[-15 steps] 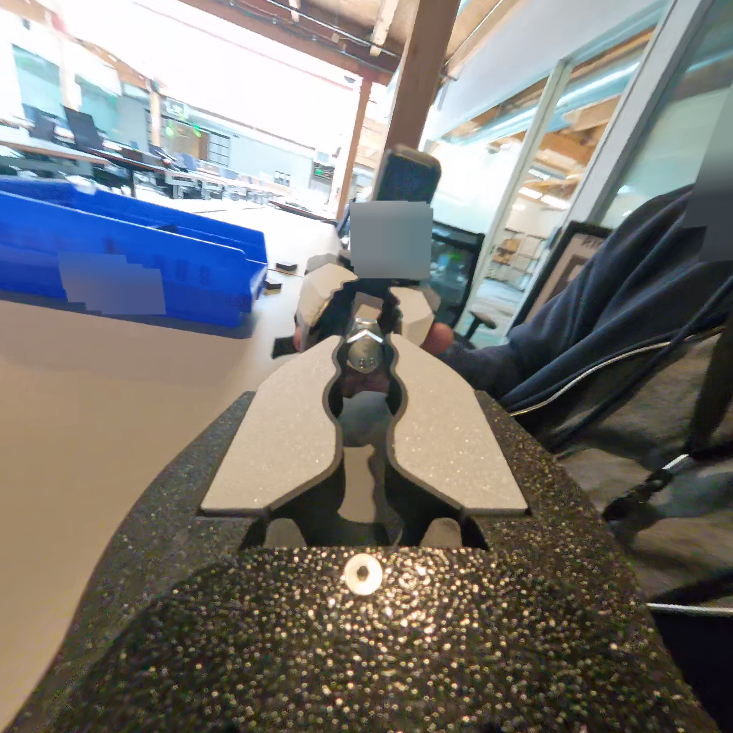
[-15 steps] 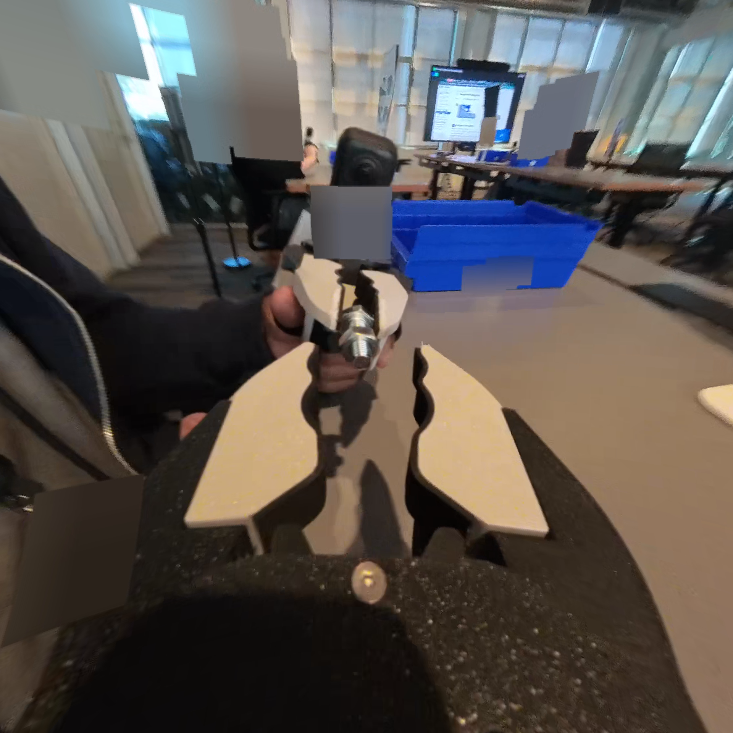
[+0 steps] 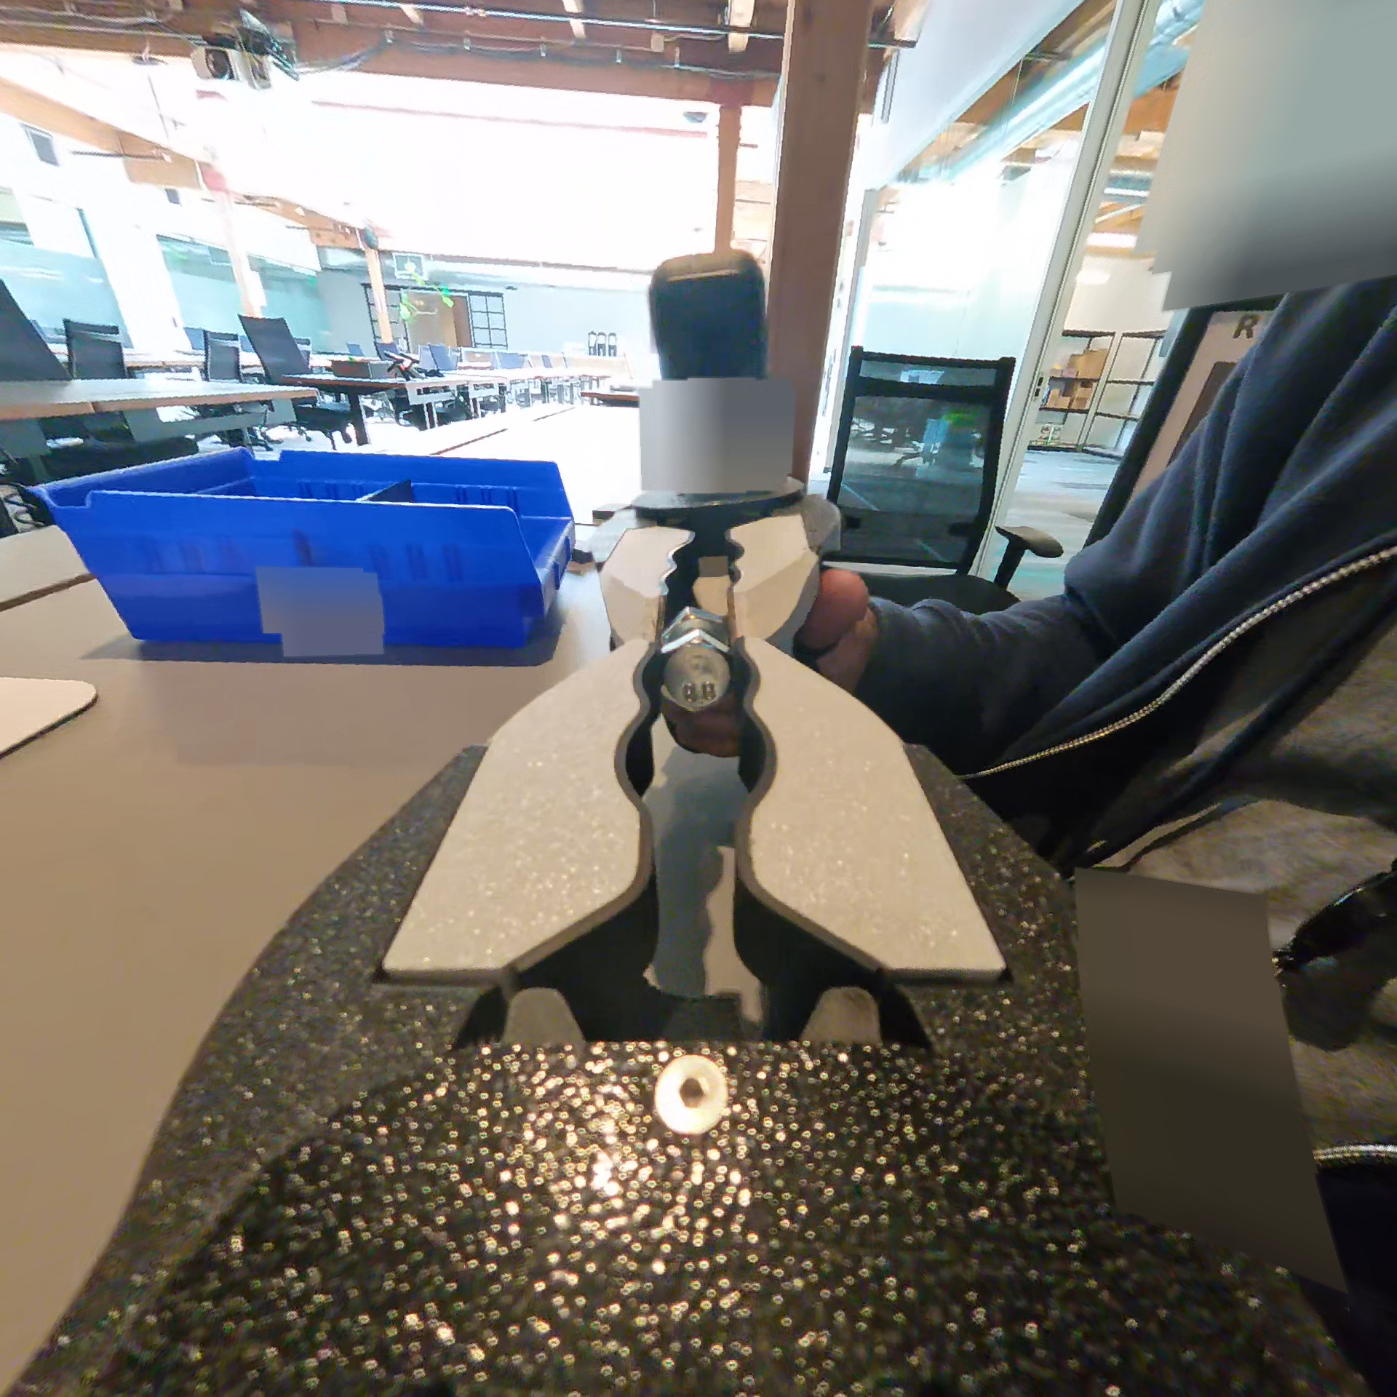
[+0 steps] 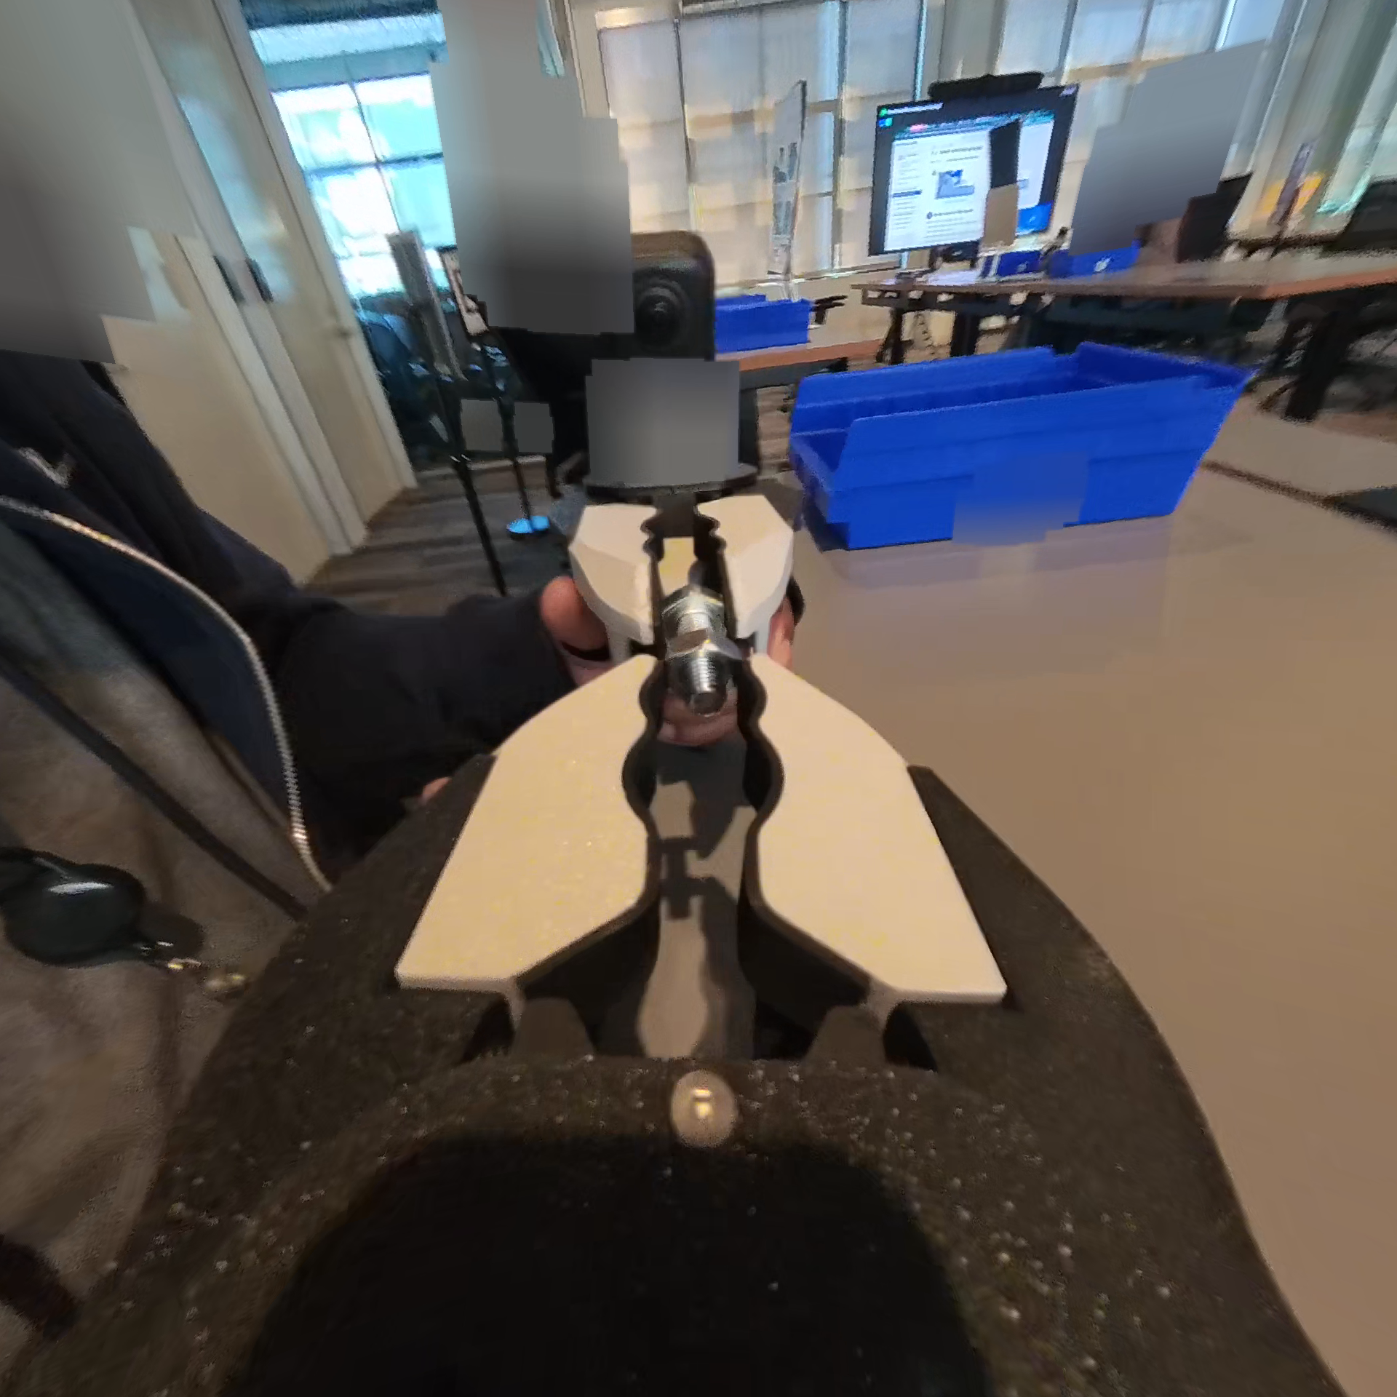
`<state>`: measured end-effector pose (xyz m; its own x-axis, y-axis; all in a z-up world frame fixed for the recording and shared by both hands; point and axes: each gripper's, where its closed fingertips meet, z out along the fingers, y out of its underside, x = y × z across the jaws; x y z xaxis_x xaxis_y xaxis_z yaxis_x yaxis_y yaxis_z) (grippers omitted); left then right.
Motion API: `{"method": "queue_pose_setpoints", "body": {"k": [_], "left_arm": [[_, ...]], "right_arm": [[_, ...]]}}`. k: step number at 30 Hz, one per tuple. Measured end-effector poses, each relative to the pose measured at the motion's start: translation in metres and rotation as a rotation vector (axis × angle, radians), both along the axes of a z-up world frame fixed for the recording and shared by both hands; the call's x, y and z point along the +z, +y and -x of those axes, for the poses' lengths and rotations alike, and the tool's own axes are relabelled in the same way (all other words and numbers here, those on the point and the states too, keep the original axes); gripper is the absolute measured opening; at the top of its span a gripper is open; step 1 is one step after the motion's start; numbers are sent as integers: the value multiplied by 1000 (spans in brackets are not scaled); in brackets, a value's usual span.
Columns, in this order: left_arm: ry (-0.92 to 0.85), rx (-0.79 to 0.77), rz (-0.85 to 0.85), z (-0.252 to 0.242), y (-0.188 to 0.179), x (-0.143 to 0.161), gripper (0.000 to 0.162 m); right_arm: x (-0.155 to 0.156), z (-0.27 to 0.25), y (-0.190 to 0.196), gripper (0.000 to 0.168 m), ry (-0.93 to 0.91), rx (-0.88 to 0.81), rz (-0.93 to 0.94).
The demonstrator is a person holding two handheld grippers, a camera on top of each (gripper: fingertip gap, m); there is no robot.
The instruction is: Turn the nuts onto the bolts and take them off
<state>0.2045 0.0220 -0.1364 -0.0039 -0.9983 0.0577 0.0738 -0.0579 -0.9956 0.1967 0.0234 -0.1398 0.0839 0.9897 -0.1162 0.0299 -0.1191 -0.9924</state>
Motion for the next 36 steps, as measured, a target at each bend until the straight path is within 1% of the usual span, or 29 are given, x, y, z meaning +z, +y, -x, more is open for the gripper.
{"method": "queue_pose_setpoints", "body": {"k": [2, 5, 6, 7, 8, 9, 10, 11, 12, 13, 15, 19, 24, 27, 30, 32, 34, 36], "left_arm": [[-11, -36, 95, 0, 0, -1, 18], [-39, -153, 351, 0, 1, -6, 17], [-57, -177, 395, 1, 2, -5, 17], [-61, -183, 392, 2, 1, -4, 17], [-63, -178, 367, 2, 0, -3, 17], [-66, -169, 334, 2, 0, -2, 17], [-70, -155, 304, 2, -1, -1, 17], [-76, -139, 276, 2, 0, 1, 17], [-79, -121, 247, 3, 1, 2, 17], [-78, -98, 212, 3, 2, 3, 17], [-64, -55, 141, 4, 4, 2, 18], [-33, -7, 12, 3, 2, 2, 18], [-16, 40, -128, 1, -3, 4, 17], [-17, 49, -167, 2, -5, 5, 17], [-11, 34, -134, 2, -4, 4, 17], [-13, 7, -80, 2, -5, 3, 17], [-15, -37, 16, 1, -5, 3, 17], [-20, -90, 132, 1, -5, 1, 17]], "right_arm": [[-1, -1, 1, 17, -38, -52, -130], [-5, -1, 4, 17, -148, -156, -398], [-5, 0, 4, 17, -176, -192, -482], [-4, 0, 4, 17, -189, -216, -541], [-3, 1, 3, 17, -188, -224, -559], [-2, 1, 1, 18, -173, -214, -533], [-2, 1, 1, 25, -148, -194, -470], [0, 1, 2, 36, -118, -178, -388], [1, 0, 5, 42, -88, -163, -303], [3, -1, 6, 46, -54, -140, -228], [7, -3, 5, 47, 8, -91, -112], [9, -3, 5, 47, 52, -38, 21], [7, 1, -1, 38, 72, 49, 141], [7, 1, -5, 17, 76, 74, 125], [5, 1, -5, 17, 45, 46, 58], [4, 0, -5, 17, 18, 19, -17], [3, 0, -4, 17, -19, -27, -127], [2, -1, -3, 17, -73, -84, -279]]}}
